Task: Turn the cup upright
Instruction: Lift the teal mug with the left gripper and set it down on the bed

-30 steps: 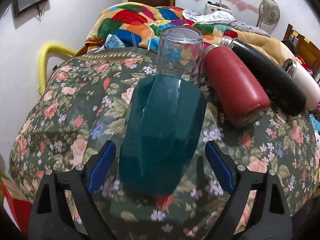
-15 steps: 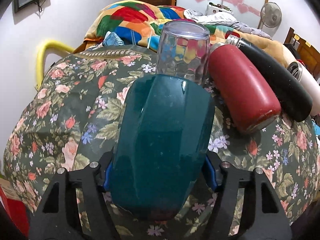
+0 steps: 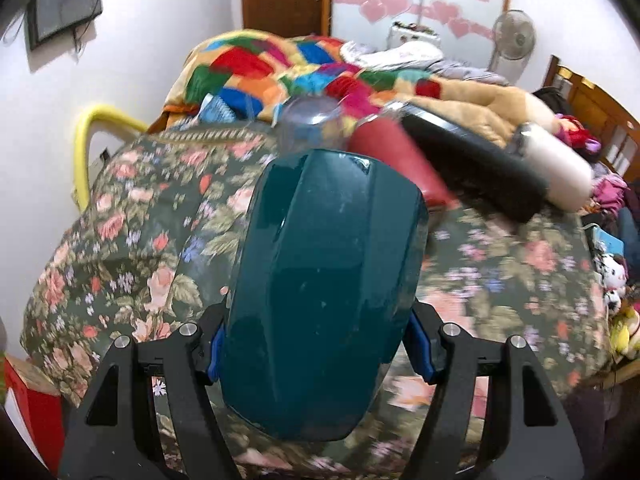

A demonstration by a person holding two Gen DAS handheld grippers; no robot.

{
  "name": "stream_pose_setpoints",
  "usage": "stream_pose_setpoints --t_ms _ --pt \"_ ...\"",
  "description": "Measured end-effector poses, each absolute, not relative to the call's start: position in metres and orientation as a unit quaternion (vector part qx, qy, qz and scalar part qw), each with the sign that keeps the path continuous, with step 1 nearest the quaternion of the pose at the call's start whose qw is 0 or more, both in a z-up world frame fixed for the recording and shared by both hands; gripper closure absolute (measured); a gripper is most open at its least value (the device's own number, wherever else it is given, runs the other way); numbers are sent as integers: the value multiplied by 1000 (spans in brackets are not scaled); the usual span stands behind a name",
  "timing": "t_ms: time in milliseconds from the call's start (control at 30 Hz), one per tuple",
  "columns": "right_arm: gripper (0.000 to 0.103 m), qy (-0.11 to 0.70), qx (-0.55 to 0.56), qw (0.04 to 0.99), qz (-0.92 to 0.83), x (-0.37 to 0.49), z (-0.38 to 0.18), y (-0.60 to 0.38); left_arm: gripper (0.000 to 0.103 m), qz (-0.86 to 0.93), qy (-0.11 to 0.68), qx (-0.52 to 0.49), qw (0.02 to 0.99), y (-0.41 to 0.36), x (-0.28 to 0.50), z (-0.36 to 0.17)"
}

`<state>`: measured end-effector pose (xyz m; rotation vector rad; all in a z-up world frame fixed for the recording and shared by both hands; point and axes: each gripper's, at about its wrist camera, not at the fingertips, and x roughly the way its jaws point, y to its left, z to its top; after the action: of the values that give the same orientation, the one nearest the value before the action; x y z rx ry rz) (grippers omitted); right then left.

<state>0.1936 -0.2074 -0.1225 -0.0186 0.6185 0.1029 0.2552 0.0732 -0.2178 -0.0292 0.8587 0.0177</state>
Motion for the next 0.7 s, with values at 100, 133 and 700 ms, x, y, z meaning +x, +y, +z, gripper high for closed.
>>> stream_pose_setpoints --t_ms 100,133,700 --pt "0 291 -9 955 53 185 -115 -209 34 -17 401 -3 916 51 244 -198" --pt "0 286 -8 957 53 182 -112 -210 34 -26 394 4 919 42 241 -192" --pt "0 254 16 966 47 153 -100 -233 34 -135 421 19 897 -89 237 -210"
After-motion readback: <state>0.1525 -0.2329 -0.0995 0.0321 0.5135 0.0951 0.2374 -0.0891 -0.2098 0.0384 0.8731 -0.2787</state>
